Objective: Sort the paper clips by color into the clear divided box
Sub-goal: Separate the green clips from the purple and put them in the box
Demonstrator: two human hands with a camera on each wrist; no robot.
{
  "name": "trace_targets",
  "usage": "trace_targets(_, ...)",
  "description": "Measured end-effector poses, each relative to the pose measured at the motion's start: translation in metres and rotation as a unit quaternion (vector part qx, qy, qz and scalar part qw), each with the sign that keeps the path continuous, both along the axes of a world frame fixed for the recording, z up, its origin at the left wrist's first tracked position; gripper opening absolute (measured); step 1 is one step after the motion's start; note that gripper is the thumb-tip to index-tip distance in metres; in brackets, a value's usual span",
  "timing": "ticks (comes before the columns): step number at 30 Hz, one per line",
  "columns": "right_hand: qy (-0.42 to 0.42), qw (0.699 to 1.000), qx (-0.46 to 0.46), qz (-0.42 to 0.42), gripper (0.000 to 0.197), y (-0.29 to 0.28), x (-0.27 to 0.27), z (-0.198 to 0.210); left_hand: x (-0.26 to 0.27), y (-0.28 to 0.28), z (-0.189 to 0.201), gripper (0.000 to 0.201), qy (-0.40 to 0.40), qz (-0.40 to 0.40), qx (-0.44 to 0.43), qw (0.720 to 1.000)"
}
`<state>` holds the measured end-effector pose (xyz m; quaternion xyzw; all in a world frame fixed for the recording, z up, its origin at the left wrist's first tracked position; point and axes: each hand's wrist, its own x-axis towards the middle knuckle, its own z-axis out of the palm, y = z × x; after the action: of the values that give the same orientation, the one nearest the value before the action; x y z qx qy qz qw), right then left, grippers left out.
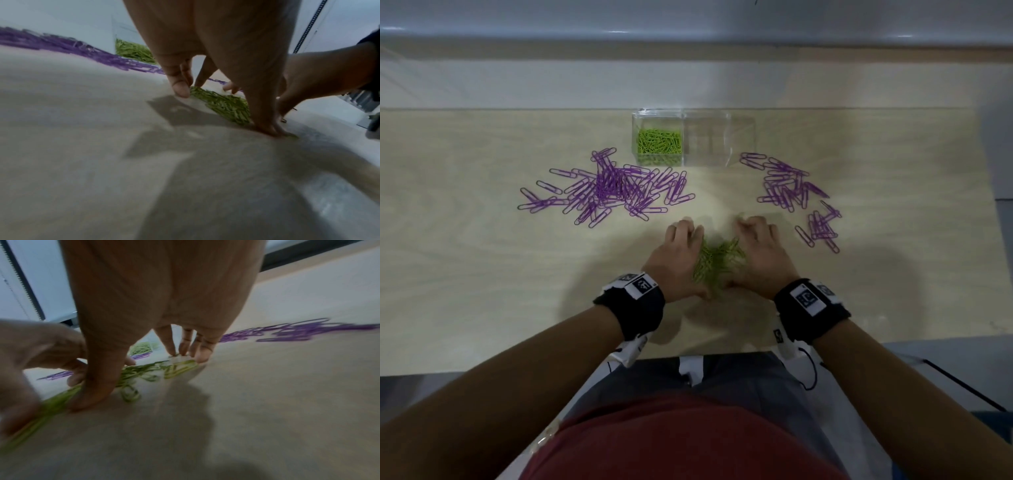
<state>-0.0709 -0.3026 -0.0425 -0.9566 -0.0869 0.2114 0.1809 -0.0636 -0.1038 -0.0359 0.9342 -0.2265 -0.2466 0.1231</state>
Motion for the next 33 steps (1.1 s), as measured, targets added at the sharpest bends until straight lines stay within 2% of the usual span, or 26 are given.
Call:
trace_targets(4,0.019,0.996,0.070,0.048,0.068,0.014,0.011,-0.003,0.006,0.000,-0.003,0.072,0.015,0.044,-0.099,0.994)
trace_targets(7,0.024,0.994,0.084,0.070,0.040,0.020,0.013,-0.003,0.013,-0.002,-0.003,0.047,0.014,0.053,-0.121,0.991)
trace_targets(8,0.022,0.993,0.081,0.082,0.038,0.022,0.012,-0.003,0.016,-0.004,-0.002,0.040,0.015,0.053,-0.120,0.991)
trace_targets(12,0.003,0.994,0.055,0.096,0.053,0.029,0.011,-0.001,0.021,-0.006,0.001,0.029,0.012,0.032,-0.088,0.996)
trace_targets(17,-0.009,0.995,0.053,0.078,0.028,0.029,0.016,0.005,0.025,-0.003,0.004,0.026,-0.010,0.008,-0.052,0.999)
trace_targets(20,-0.014,0.995,0.084,0.043,0.027,0.020,0.022,0.011,0.031,0.004,0.011,0.025,0.001,0.033,-0.054,0.998)
trace_targets(23,-0.011,0.993,0.119,0.004,0.010,0.014,0.035,0.019,0.039,0.014,0.019,0.018,0.024,0.075,-0.092,0.993)
trace_targets(25,0.018,0.987,0.150,-0.062,0.008,0.011,0.047,0.029,0.042,0.022,0.022,0.011,0.046,0.141,-0.164,0.975)
trace_targets(28,0.065,0.960,0.231,-0.142,0.012,0.012,0.075,0.051,0.048,0.031,0.031,0.004,0.084,0.260,-0.265,0.925)
trace_targets(30,0.051,0.947,0.279,-0.150,0.014,0.024,0.103,0.067,0.054,0.037,0.038,0.007,0.098,0.304,-0.306,0.897)
trace_targets(33,-0.008,0.937,0.323,-0.131,0.020,0.056,0.151,0.081,0.069,0.047,0.052,0.004,0.077,0.334,-0.324,0.882)
